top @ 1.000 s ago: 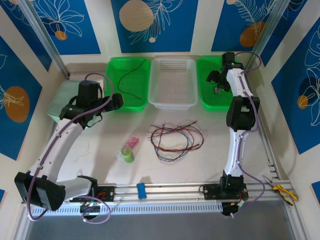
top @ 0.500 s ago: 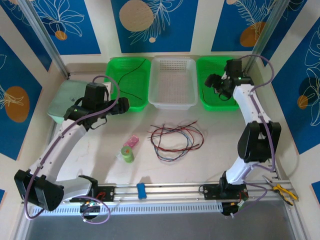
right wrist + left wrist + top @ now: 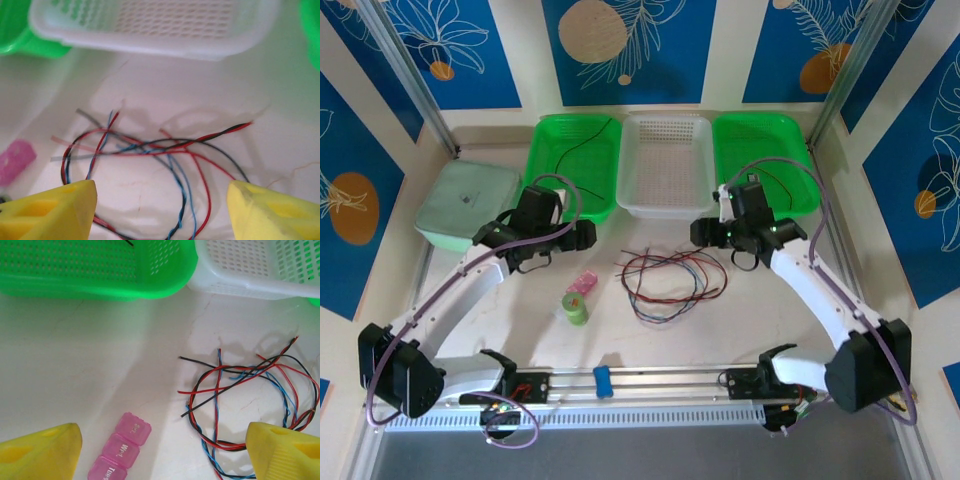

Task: Untangle the cables

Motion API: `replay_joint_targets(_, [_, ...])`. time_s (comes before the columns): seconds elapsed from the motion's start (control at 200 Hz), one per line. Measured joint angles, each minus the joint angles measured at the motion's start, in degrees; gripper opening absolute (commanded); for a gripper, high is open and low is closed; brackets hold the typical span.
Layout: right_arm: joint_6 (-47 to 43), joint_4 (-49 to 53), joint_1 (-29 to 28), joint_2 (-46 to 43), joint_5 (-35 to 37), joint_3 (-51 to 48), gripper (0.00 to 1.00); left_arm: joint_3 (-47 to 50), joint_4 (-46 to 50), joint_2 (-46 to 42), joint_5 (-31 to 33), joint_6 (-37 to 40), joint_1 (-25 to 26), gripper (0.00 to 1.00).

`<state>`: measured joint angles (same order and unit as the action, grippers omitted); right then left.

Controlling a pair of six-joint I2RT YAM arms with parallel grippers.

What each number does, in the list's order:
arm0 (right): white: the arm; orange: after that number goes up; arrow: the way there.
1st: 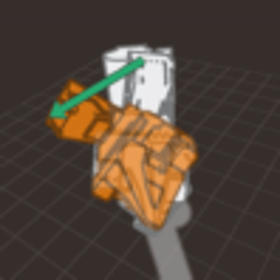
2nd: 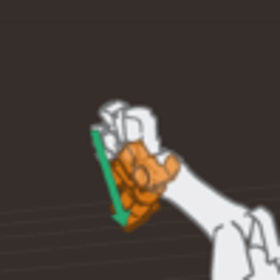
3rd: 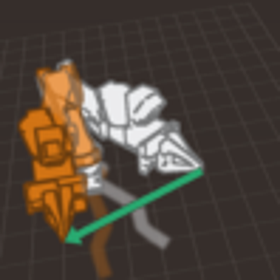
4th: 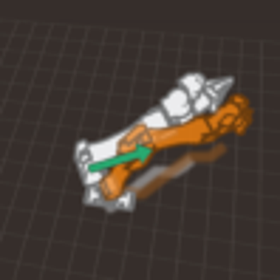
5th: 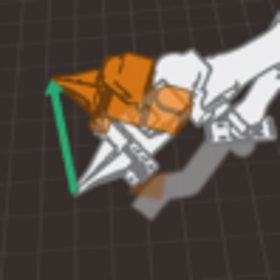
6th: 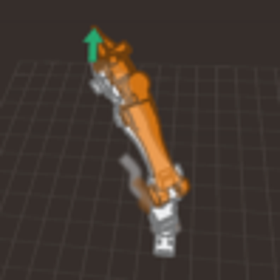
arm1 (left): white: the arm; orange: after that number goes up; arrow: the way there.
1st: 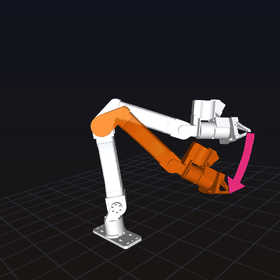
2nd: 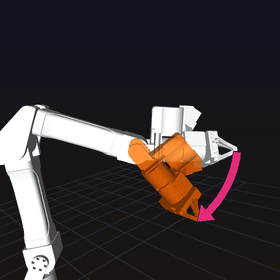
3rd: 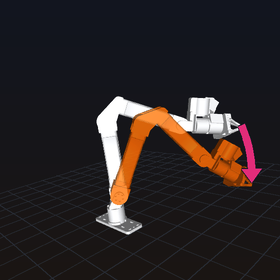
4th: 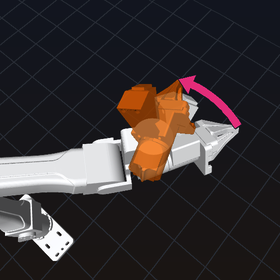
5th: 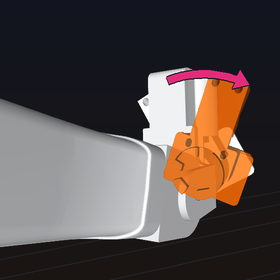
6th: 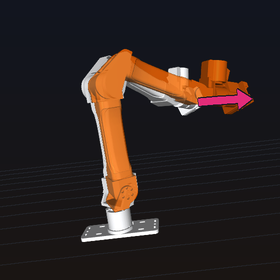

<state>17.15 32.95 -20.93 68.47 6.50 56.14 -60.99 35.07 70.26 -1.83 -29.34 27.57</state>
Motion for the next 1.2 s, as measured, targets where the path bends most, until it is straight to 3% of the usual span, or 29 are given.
replay_joint_targets(0.23, [-9.7, -9.1, -11.0, -4.5, -0.6, -10.3, 0.6, 0.6, -0.4, -0.2, 0.0, -1.1, 0.0, 0.85])
replay_joint_targets(0.43, [-19.4, -18.9, -16.5, 0.3, -5.4, -14.0, 0.58, 0.9, -0.2, -0.5, 0.0, -2.5, 0.0, 0.84])
replay_joint_targets(0.845, [-21.3, -22.0, -18.9, 28.8, -9.5, 2.4, 0.43, 1.8, 0.4, -1.5, -1.8, -3.4, -1.0, 0.83])
replay_joint_targets(1.201, [-21.7, -19.8, -22.2, 40.2, -10.7, 13.7, 0.39, 2.6, 2.4, -4.2, -3.2, -3.4, -3.5, 0.83])
